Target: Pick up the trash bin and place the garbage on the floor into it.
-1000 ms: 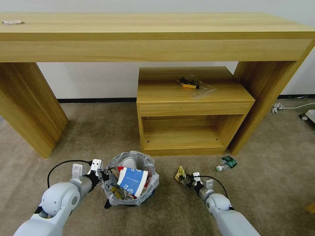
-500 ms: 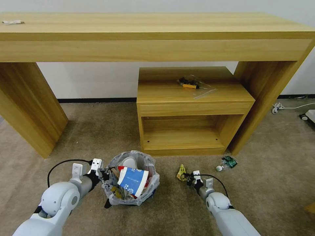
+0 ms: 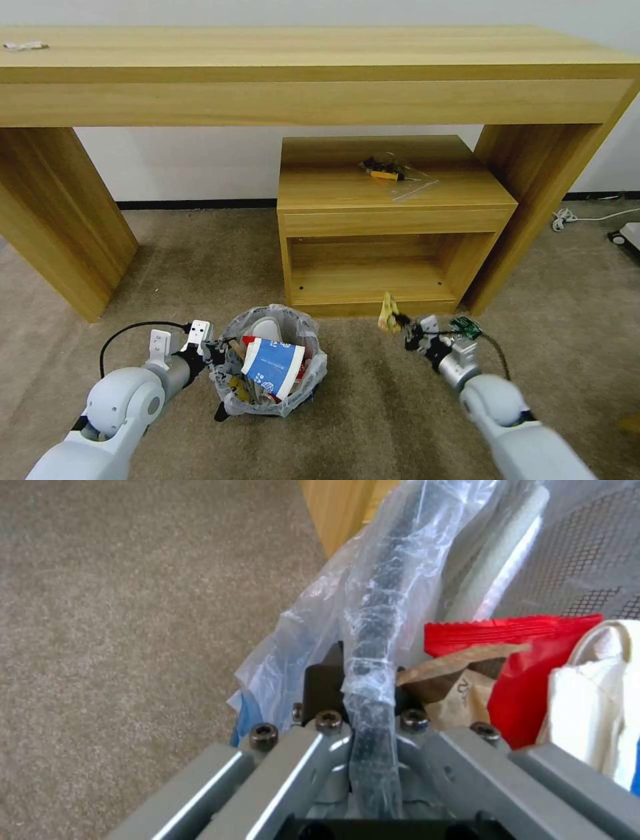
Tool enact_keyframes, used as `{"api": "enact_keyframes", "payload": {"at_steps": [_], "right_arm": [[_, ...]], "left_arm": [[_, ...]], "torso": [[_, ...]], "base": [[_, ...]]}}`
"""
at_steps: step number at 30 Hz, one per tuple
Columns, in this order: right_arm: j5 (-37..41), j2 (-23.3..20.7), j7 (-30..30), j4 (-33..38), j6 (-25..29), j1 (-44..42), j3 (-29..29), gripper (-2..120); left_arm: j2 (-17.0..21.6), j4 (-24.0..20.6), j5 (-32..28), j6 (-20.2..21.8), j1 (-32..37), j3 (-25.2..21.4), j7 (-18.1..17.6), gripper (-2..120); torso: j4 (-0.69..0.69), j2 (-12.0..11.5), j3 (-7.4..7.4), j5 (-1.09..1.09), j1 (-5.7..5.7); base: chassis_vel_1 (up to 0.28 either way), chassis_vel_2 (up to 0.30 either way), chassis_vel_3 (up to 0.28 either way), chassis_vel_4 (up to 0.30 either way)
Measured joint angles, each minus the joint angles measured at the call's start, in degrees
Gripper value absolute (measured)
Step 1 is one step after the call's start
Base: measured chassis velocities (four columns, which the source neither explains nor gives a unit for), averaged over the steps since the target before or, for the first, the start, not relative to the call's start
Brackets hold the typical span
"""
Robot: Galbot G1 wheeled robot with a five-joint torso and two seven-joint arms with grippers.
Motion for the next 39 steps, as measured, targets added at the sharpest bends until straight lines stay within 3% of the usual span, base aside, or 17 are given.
{"api": "enact_keyframes", "payload": {"at_steps": [8, 16, 24, 32, 36, 39], "right_arm": [[3.32, -6.86, -2.22, 11.17, -4.37, 5.02, -6.70, 0], [4.48, -11.70, -2.20, 15.26, -7.81, 10.19, -16.71, 0], [2.56, -11.60, -1.38, 14.58, -10.84, 12.84, -21.44, 0], [0.46, -9.77, 1.33, 13.70, -11.93, 12.67, -23.52, 2], [0.46, -7.21, 2.56, 10.49, -11.94, 13.11, -24.43, 22], [0.46, -6.61, 2.81, 9.33, -11.64, 13.26, -24.45, 30]], "left_arm": [[1.37, 0.44, -1.66, 0.00, -3.19, 3.44, -0.21, 0], [3.94, 0.78, -8.22, 0.00, -8.61, 9.42, -2.85, 0], [5.90, 1.27, -11.83, 0.00, -14.35, 16.82, -4.82, 0], [7.14, 1.72, -13.55, 0.00, -16.20, 18.41, -5.50, 0], [7.40, 1.73, -14.39, 0.00, -16.29, 18.24, -5.75, 0], [7.59, 1.63, -14.56, 0.00, -16.14, 17.96, -5.82, 0]], "torso": [[0.00, 0.00, 0.00, -0.02, 0.00], [-0.01, 0.00, 0.00, 0.01, 0.00], [-0.02, 0.00, 0.01, 0.00, 0.00], [-0.01, 0.00, 0.01, 0.00, 0.00], [0.00, 0.00, 0.01, 0.00, 0.00], [-0.01, 0.00, 0.00, 0.00, 0.00]], "base": [[0.000, 0.000, 0.000, 0.000], [0.000, 0.000, 0.000, 0.000], [0.000, 0.000, 0.000, 0.000], [0.000, 0.000, 0.000, 0.000], [0.000, 0.000, 0.000, 0.000], [0.000, 0.000, 0.000, 0.000]]}}
